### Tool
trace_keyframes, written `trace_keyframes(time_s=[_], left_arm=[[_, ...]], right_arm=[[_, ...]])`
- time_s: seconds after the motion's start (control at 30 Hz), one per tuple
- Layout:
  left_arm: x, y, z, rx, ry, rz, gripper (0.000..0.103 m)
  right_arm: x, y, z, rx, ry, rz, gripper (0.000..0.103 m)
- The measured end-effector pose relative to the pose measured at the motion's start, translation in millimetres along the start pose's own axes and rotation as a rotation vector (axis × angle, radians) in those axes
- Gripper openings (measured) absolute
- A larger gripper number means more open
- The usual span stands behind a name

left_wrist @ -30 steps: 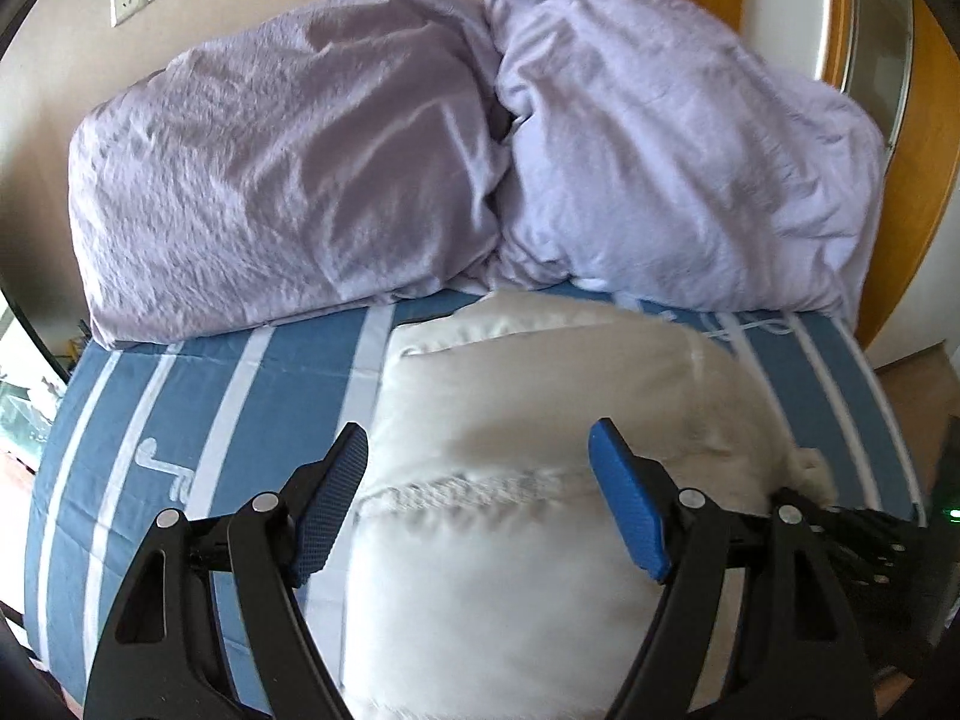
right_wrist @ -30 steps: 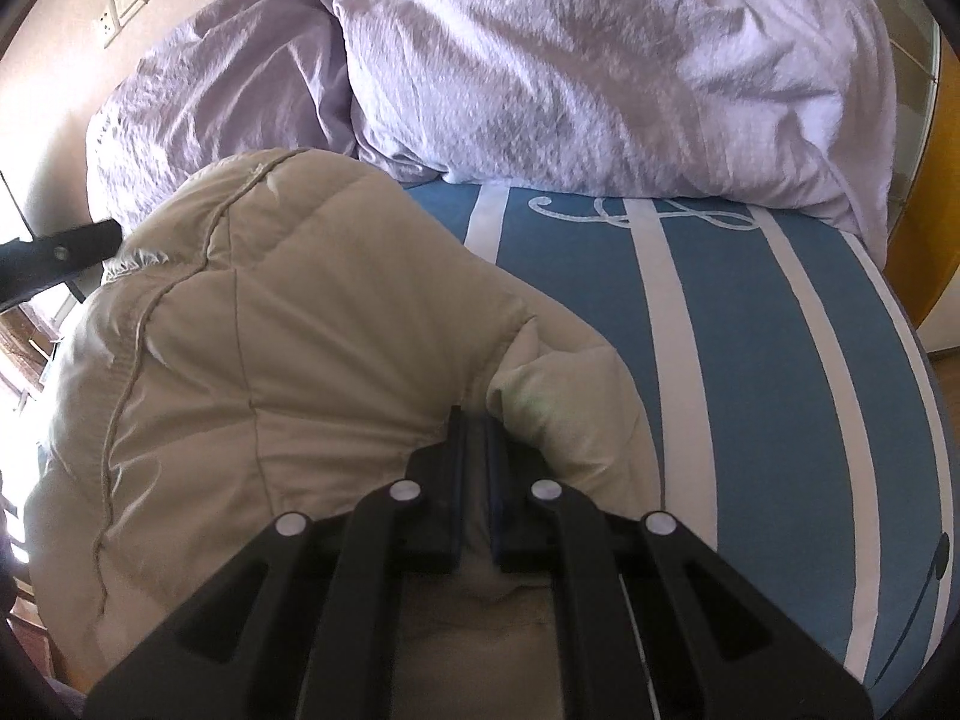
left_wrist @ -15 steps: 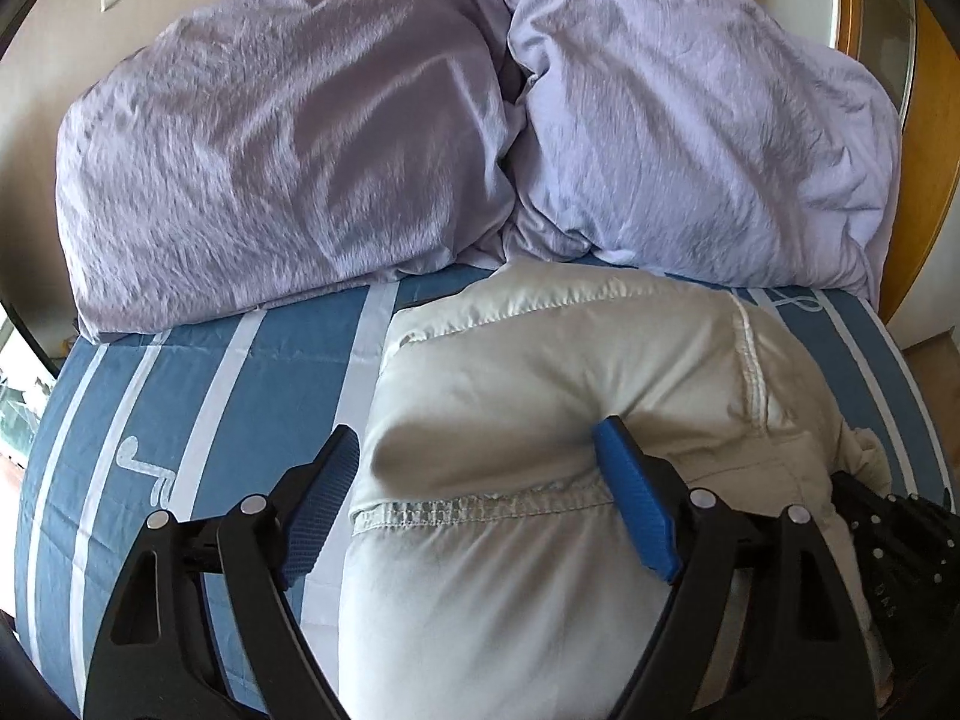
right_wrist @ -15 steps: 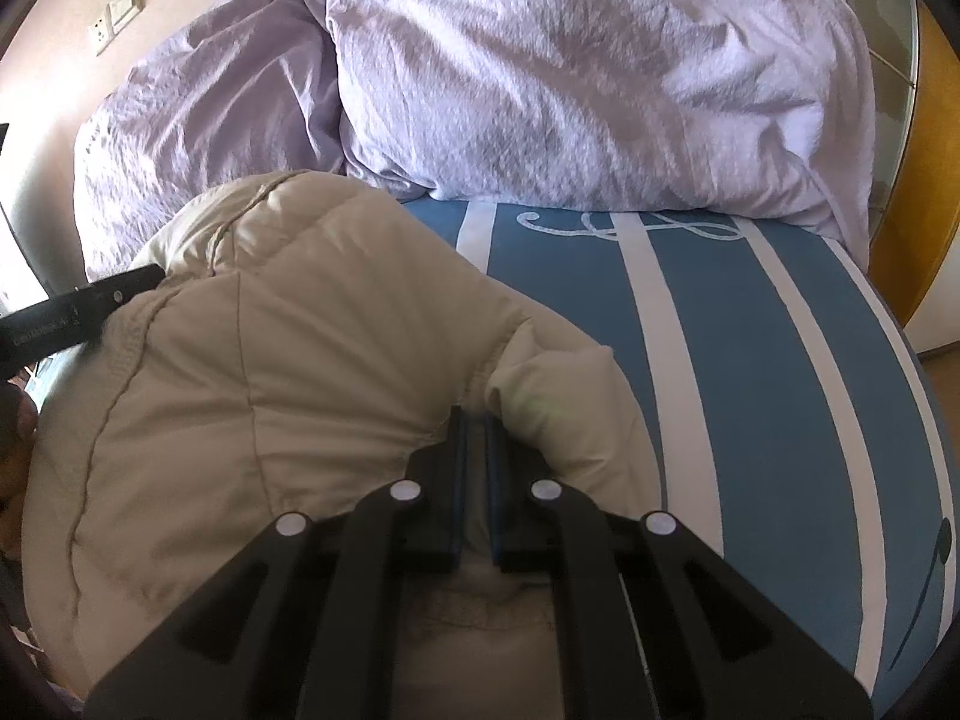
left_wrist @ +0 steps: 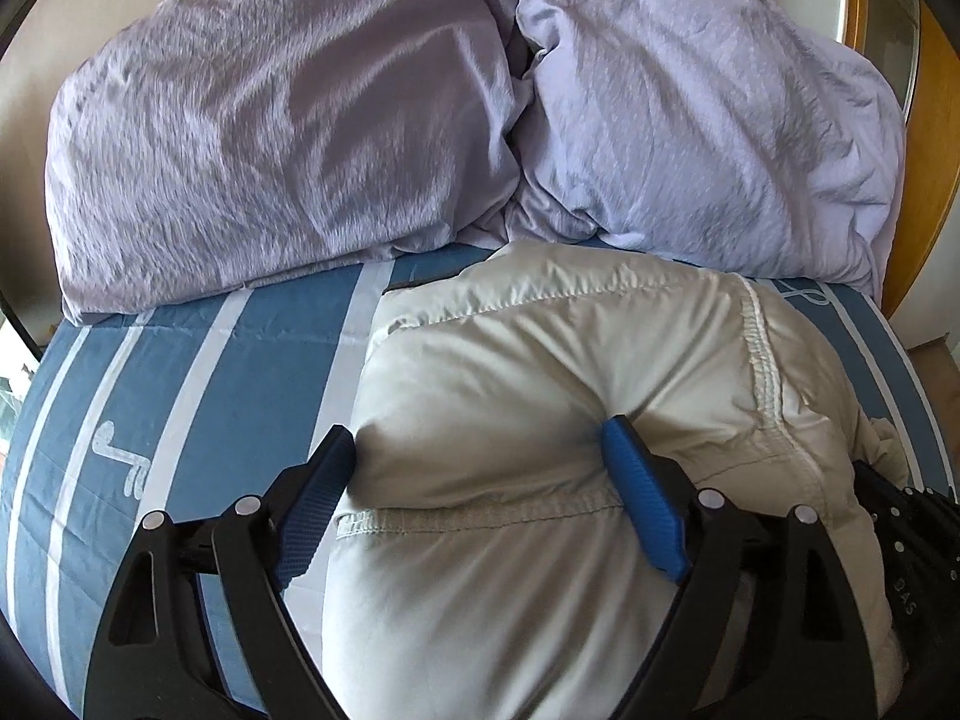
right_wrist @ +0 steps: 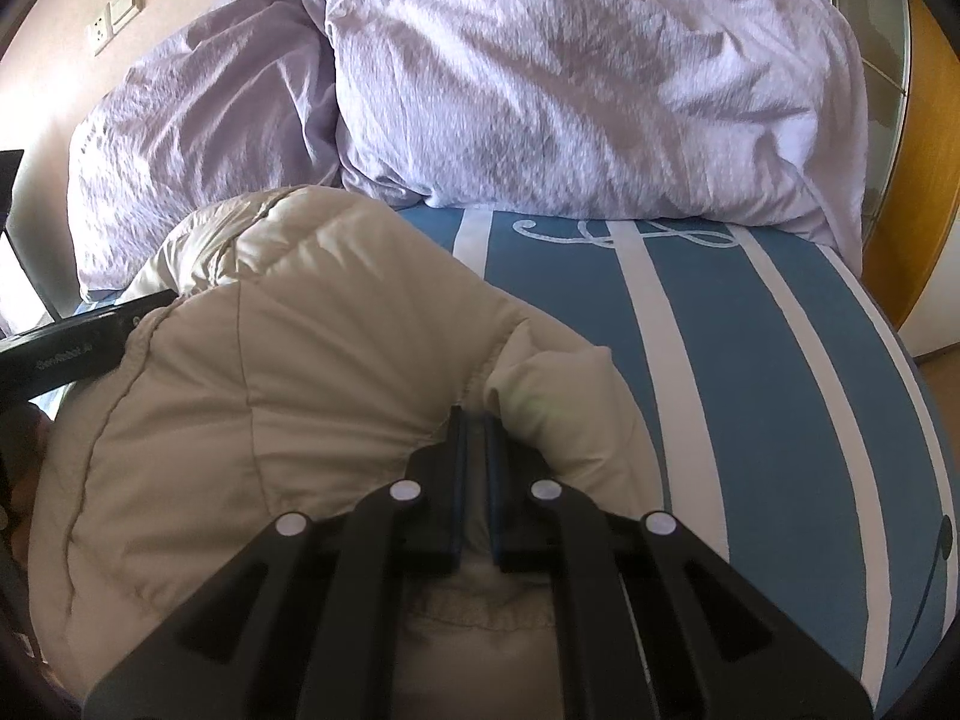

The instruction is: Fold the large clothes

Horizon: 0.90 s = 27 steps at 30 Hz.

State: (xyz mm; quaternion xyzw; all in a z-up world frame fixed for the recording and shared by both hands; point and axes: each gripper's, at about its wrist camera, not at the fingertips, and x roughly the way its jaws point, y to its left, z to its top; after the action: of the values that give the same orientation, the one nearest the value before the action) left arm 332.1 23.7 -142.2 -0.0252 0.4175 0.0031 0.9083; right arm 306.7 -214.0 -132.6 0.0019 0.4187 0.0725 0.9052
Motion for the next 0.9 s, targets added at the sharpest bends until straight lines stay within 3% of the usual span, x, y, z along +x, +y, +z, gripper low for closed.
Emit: trace_keyframes(time_s=[0.9], left_arm=[[21,7,-1,-0.033,0.006,0.001,0.093]], right_arm=[[14,3,1,-0.005,-0.023,-0.022,0.006]])
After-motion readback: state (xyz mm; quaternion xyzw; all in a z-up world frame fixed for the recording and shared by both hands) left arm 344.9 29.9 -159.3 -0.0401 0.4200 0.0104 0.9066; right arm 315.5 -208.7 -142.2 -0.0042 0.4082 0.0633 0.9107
